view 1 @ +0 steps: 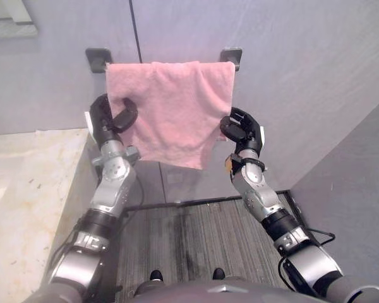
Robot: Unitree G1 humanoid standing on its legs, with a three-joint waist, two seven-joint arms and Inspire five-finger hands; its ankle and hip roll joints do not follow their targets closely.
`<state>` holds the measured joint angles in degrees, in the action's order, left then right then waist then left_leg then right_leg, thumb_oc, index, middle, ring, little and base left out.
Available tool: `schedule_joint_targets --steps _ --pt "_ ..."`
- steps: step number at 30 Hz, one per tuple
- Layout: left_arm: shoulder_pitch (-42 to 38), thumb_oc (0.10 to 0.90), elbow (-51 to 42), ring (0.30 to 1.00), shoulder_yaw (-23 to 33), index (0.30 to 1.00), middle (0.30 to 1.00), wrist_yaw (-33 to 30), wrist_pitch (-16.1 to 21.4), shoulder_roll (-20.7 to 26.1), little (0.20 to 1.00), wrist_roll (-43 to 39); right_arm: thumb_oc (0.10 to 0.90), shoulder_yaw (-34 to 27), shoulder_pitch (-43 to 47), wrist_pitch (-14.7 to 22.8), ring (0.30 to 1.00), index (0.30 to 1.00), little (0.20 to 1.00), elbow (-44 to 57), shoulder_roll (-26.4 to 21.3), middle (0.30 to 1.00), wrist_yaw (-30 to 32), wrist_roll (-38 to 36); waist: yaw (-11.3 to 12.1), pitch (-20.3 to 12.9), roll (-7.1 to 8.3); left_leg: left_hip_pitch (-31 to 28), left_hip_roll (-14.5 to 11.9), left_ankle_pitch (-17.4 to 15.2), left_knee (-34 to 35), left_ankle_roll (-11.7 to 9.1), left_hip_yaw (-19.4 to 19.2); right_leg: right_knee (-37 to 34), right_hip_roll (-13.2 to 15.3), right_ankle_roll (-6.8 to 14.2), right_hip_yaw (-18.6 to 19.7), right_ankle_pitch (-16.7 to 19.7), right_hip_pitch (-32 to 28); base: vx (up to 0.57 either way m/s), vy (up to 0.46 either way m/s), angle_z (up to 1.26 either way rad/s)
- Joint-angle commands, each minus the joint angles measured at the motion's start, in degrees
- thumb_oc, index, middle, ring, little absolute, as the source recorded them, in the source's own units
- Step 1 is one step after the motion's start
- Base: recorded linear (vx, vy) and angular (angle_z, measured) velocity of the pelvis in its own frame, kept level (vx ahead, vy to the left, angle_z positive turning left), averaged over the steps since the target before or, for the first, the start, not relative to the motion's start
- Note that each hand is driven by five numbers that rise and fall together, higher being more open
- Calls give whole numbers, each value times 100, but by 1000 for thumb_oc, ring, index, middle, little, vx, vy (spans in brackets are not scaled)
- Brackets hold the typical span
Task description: Organize the bathroom.
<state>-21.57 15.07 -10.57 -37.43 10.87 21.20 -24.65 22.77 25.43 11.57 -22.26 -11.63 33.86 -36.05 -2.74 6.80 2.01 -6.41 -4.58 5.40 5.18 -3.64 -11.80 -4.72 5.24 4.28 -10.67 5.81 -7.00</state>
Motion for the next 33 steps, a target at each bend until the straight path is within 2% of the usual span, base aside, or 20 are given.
schedule_joint_targets --steps 1,8,16,17,22,27,30,33 --pt "-245 800 -77 900 -147 900 900 39 231 47 900 94 800 -471 233 646 900 900 900 512 -258 900 -202 657 85 -334 -203 -87 433 -706 -18 389 139 622 -110 192 -58 -852 174 -49 -22 -1" --pt "475 800 -30 900 -126 900 900 332 -95 -143 900 -48 800 -483 -703 709 900 900 900 775 -356 900 -558 1207 14 -265 -219 -63 381 -658 -18 366 122 571 -182 156 -18 -847 174 -83 -45 -2" --pt "1133 800 386 900 -158 900 900 802 -534 -153 900 -326 800 -552 -1355 848 900 900 900 667 -530 900 -904 1279 -7 -172 -234 3 275 -556 -18 283 79 416 -276 94 -55 -808 138 -130 -63 -1" --pt "1225 800 487 900 -141 900 900 823 -661 -168 900 -391 800 -554 -1430 859 900 900 900 637 -552 900 -914 1242 -4 -158 -236 14 262 -538 -18 270 84 392 -294 85 -55 -802 134 -179 -76 -1" --pt "1576 800 985 900 -60 900 900 1210 -668 -241 900 -649 800 -658 -1791 859 900 900 900 331 -625 900 -1064 1094 -13 -91 -255 73 182 -461 -18 205 83 308 -365 32 -80 -802 97 -179 -79 -1" --pt "1839 800 1555 900 61 900 900 1582 -892 -307 900 -694 800 -762 -2023 758 900 900 900 58 -655 900 -1157 1098 -21 -20 -260 145 117 -367 -18 128 81 181 -437 -25 -93 -780 36 -169 -102 1" --pt "2103 800 2218 900 254 900 900 1880 -892 -465 900 -1221 800 -824 -2174 686 900 900 900 -133 -702 900 -1348 1149 -6 56 -264 278 41 -259 -50 26 75 8 -476 -48 -114 -712 -23 -137 -107 2" --pt "2256 800 2866 900 449 900 900 2085 -811 -546 900 -806 800 -800 -2241 607 900 900 900 -510 -767 900 -1424 1267 -12 120 -265 435 0 -138 -87 -62 -17 -28 -464 -32 -149 -674 14 -158 -64 -10"
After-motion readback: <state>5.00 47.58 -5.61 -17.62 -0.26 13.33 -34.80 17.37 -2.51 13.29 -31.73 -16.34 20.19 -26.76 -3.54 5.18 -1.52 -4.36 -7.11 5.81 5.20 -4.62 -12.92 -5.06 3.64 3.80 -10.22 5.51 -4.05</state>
